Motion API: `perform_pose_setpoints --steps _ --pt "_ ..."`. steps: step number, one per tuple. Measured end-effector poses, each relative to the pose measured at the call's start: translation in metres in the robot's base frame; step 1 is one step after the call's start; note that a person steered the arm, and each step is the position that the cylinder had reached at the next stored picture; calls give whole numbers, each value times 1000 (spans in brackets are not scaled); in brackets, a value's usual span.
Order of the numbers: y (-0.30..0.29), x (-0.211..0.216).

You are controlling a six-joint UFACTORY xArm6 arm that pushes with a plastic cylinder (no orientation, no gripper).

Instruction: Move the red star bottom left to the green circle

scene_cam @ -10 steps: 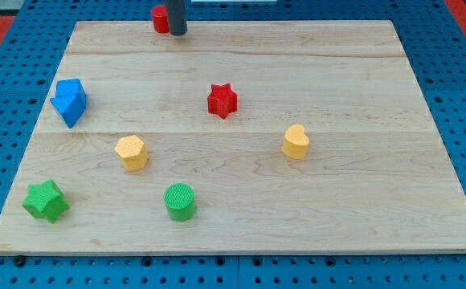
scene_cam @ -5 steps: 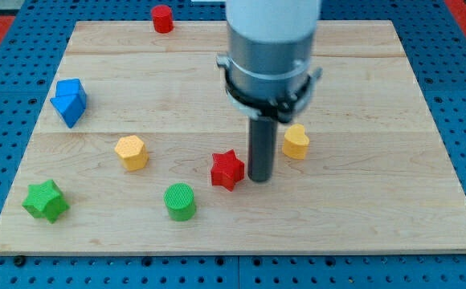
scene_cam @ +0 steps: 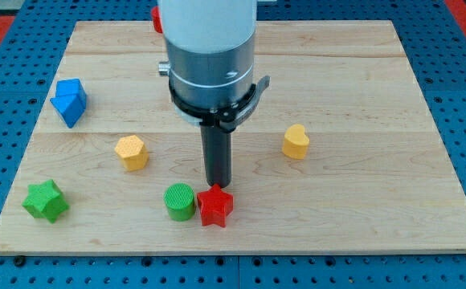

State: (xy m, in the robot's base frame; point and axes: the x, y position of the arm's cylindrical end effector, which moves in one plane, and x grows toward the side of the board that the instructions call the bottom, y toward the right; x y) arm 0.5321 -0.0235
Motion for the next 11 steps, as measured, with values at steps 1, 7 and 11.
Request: perform_pose_setpoints --steps 1,7,11 --pt "0 28" --pt "101 87" --pt "-24 86"
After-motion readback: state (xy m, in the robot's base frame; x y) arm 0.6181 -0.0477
